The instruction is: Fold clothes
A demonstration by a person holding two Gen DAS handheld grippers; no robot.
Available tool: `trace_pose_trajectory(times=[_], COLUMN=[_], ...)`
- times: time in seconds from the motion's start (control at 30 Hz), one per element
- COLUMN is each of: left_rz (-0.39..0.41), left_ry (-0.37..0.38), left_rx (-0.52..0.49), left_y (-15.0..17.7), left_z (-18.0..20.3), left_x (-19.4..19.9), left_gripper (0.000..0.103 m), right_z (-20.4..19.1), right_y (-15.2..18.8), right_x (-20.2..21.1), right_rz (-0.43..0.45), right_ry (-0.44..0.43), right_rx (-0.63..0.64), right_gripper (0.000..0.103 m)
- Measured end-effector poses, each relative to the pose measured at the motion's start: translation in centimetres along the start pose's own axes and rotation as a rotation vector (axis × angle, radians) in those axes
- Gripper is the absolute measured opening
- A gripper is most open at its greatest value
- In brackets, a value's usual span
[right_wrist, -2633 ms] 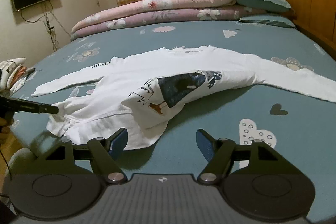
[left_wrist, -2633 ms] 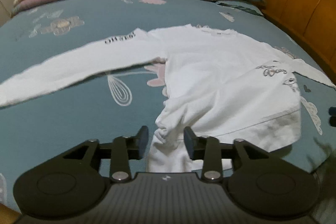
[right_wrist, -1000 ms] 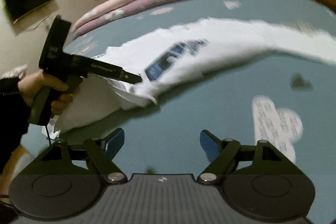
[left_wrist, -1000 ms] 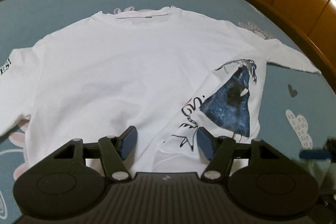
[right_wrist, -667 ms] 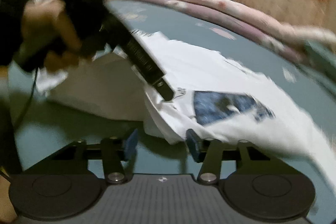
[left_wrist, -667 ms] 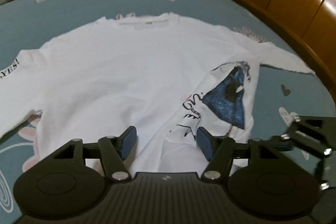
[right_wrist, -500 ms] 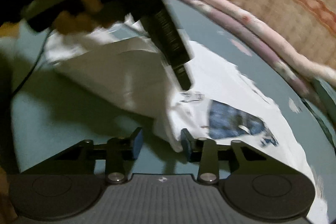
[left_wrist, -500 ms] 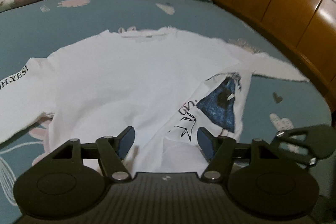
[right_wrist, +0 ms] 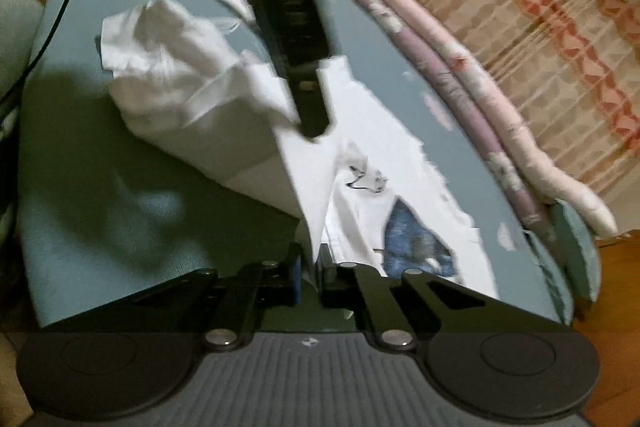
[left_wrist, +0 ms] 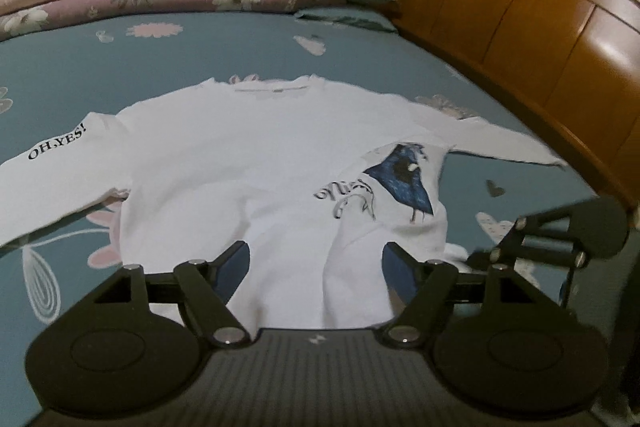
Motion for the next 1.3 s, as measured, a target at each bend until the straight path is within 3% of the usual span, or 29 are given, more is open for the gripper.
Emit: trace_pose_trajectory(times=[0.27, 0.63, 0.8, 0.93, 1.13, 1.2, 1.3], left_rz=[0.035, 0.025, 0.013, -0.007, -0.037, -0.041, -0.043], left_ry=[0.058, 0.138, 0.149, 0.150, 0.113, 0.104, 0.086], left_rx=[-0.223, -0.319, -0.348, -0.367, -0.345, -0.325, -0.297], left_y=[0.3, 1.3, 1.7, 2.4, 3.3, 3.4, 3.6], left_z=[4.8, 9.2, 10.4, 10.8, 10.7, 10.4, 9.8], left_x=[4.2, 4.1, 3.8, 3.4, 3.1, 3.1, 3.1], left_gripper=[0.081, 0.083, 0.083, 0.083, 0.083, 0.083, 0.083], right_z=[1.3, 3.5, 4.7, 6.4, 9.4, 8.7, 7.7], right_y=[0.3, 0.1, 0.4, 2.8, 9.6, 11.9, 14.4], right_x=[6.6, 11.1, 12.1, 12.7, 11.8, 11.8, 10.8], right_rz=[-0.041, -0.084, -0.081, -0.103, -0.157, -0.165, -0.174], right_ry=[0.069, 0.152, 0.179, 0.182, 0.151, 0.137, 0.141], right_rx=[0.024, 0.054, -0.003, -0.181, -0.700, -0.871, -1.022], right_gripper=[0.003, 0.003, 0.013, 0.016, 0.023, 0.023, 0.029])
Point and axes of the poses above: each gripper's, at about its wrist camera, not at the fingertips, and x roughly against the way its jaws point, z to its right, y to its underside, the point moved 8 cm from there along -x, roughly the way its jaws point, and after that the axes turned 11 degrees about z, right-handed, at the moved point
